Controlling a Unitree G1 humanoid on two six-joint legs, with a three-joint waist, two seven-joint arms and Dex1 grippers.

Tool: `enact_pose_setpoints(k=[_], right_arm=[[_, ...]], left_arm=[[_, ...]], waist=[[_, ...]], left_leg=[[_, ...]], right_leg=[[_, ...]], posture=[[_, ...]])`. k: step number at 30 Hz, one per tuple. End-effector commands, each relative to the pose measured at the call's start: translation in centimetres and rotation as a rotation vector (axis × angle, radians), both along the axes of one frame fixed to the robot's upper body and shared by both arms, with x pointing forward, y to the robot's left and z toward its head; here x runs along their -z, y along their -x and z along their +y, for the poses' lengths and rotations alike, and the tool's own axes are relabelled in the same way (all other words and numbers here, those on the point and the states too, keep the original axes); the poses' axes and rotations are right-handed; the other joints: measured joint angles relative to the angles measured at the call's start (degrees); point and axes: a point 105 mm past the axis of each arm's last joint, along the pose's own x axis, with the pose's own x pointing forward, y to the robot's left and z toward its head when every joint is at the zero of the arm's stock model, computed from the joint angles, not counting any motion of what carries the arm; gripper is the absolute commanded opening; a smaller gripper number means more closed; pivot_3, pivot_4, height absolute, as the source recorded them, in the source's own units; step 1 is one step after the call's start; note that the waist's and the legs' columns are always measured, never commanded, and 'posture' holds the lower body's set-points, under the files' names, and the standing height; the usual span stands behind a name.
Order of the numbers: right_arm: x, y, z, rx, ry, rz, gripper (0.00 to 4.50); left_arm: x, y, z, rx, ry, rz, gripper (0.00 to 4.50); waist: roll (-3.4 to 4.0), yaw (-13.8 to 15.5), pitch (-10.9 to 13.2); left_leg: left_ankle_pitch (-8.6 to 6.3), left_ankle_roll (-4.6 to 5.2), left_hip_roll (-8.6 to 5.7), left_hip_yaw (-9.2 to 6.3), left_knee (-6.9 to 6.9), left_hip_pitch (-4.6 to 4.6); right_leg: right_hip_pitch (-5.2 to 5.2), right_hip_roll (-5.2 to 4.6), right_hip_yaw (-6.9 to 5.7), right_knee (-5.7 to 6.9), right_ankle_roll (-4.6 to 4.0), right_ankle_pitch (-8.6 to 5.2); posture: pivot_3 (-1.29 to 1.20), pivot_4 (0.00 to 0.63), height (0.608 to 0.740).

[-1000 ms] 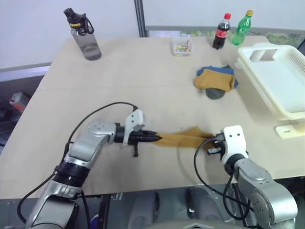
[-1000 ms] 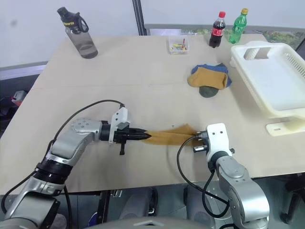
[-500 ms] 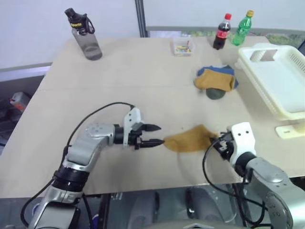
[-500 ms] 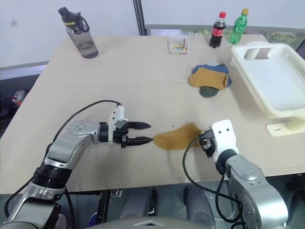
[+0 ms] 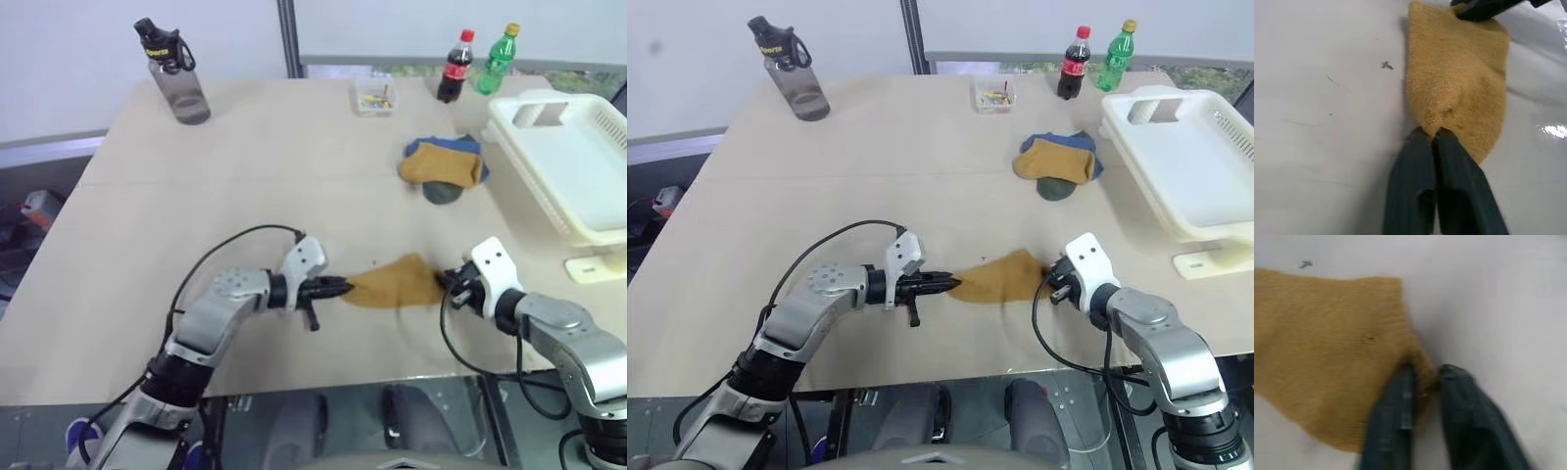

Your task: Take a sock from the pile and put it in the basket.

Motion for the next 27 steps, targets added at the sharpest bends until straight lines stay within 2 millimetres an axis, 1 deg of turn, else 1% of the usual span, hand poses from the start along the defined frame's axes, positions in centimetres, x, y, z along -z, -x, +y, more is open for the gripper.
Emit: enact_pose_setpoints(k=[1,3,5,8,9,11,12,15,17,18,19,20,23,24,27], right_arm=[[-1.2,0.3,-0.3,0.084,-0.013,-0.04,0.04],[-1.9,1.0,0.2,0.13,-0.043,-0.062,0.04],[-2.3,2.1,1.3,0.166,-0.084,-0.068,0.04],[-1.9,3.3,2.3,0.199,-0.072,-0.058,0.04],[-1.5,3.5,2.6,0.211,-0.067,-0.05,0.04],[-1.0,3.6,2.9,0.227,-0.062,-0.037,0.04],[-0.9,3.6,3.1,0.233,-0.073,-0.038,0.01],[-0.8,3.7,3.6,0.233,-0.09,-0.036,1.0],[-1.2,4.0,3.5,0.24,-0.087,-0.053,1.75],[-1.5,4.2,3.3,0.24,-0.089,-0.062,2.22],[-2.0,4.3,3.0,0.238,-0.086,-0.078,2.65],[-2.4,4.4,2.8,0.232,-0.084,-0.094,2.65],[-3.4,4.5,2.5,0.187,-0.09,-0.129,2.65],[-3.5,4.4,2.4,0.16,-0.085,-0.135,2.65],[-3.7,3.3,0.9,0.139,-0.024,-0.155,2.65]], left_arm=[[-0.9,-0.7,0.6,0.123,-0.023,-0.067,0.0],[-1.2,-1.3,1.1,0.179,-0.046,-0.084,0.0],[-1.3,-2.0,1.5,0.228,-0.069,-0.092,0.0],[-1.3,-3.0,1.6,0.247,-0.086,-0.119,0.0],[-1.5,-3.4,1.4,0.238,-0.076,-0.109,0.0],[-1.9,-3.5,1.2,0.244,-0.046,-0.068,0.0],[-2.1,-3.4,1.3,0.246,-0.039,-0.054,0.32],[-2.5,-2.9,1.6,0.25,-0.028,-0.03,1.57],[-3.9,-2.9,2.3,0.212,0.02,-0.051,2.29],[-4.7,-2.7,2.5,0.204,0.047,-0.059,2.74],[-5.5,-2.5,2.7,0.189,0.08,-0.065,2.77],[-6.1,-2.3,2.7,0.179,0.106,-0.064,2.77],[-7.1,-2.1,1.5,0.106,0.217,0.01,2.77],[-6.6,-2.3,0.8,0.078,0.218,0.018,2.77],[-3.4,-2.7,-1.4,0.034,0.114,-0.037,2.77]], waist=[[-0.01,0.16,-0.01],[0.02,0.18,0.0],[0.03,0.19,-0.01],[0.03,0.08,-0.02],[0.03,0.07,-0.02],[0.03,-0.01,-0.02],[0.03,-0.05,-0.02],[0.03,-0.21,-0.02],[0.03,-0.2,-0.02],[0.03,-0.19,-0.02],[0.04,-0.21,-0.01],[0.04,-0.19,-0.01],[0.02,0.17,-0.03],[0.02,0.2,-0.03],[0.07,0.12,-0.05]], left_leg=[[0.0,0.0,-0.01,0.0,0.05,0.0],[0.0,0.0,0.0,0.02,0.11,-0.03],[0.0,0.0,0.0,-0.01,0.11,-0.06],[0.0,0.0,-0.02,-0.04,0.11,-0.09],[-0.02,0.03,-0.02,-0.05,0.11,-0.09],[-0.04,0.06,-0.04,-0.04,0.14,-0.11],[-0.04,0.06,-0.04,-0.02,0.14,-0.12],[-0.04,0.06,0.0,-0.06,0.13,-0.1],[-0.04,0.06,0.01,-0.09,0.13,-0.1],[-0.04,0.07,0.02,-0.11,0.13,-0.1],[-0.04,0.07,0.04,-0.17,0.13,-0.11],[-0.04,0.07,0.05,-0.21,0.13,-0.13],[-0.05,0.08,0.04,-0.25,0.15,-0.12],[-0.05,0.08,0.03,-0.31,0.18,-0.1],[-0.07,0.12,-0.04,-0.34,0.19,0.13]], right_leg=[[0.03,0.0,-0.05,0.0,0.0,0.0],[0.05,0.0,-0.16,0.01,-0.01,0.0],[0.04,0.01,-0.18,0.04,-0.01,0.0],[0.03,0.0,-0.18,0.03,-0.01,-0.01],[0.03,-0.02,-0.14,-0.04,0.0,0.0],[0.03,-0.02,-0.11,-0.05,0.0,-0.01],[0.03,-0.02,-0.11,-0.06,0.0,-0.01],[0.01,0.01,-0.12,-0.01,0.0,-0.01],[0.01,0.01,-0.13,0.0,0.0,-0.01],[0.01,0.01,-0.13,0.0,0.0,-0.01],[0.0,0.01,-0.12,-0.01,0.0,-0.01],[-0.03,0.0,-0.09,-0.01,0.0,-0.01],[0.01,-0.04,-0.11,-0.03,0.03,-0.01],[0.08,-0.05,-0.18,-0.04,0.03,-0.02],[0.36,-0.07,-0.23,-0.15,0.04,-0.02]], posture=[[0.0,0.15,0.74],[0.0,0.15,0.74],[0.0,0.15,0.74],[0.0,0.15,0.74],[0.0,0.15,0.74],[0.0,0.15,0.74],[0.0,0.15,0.74],[0.0,0.15,0.74],[0.0,0.15,0.74],[0.0,0.15,0.74],[0.0,0.15,0.74],[0.0,0.15,0.74],[0.0,0.15,0.74],[0.0,0.15,0.74],[0.0,0.15,0.74]])
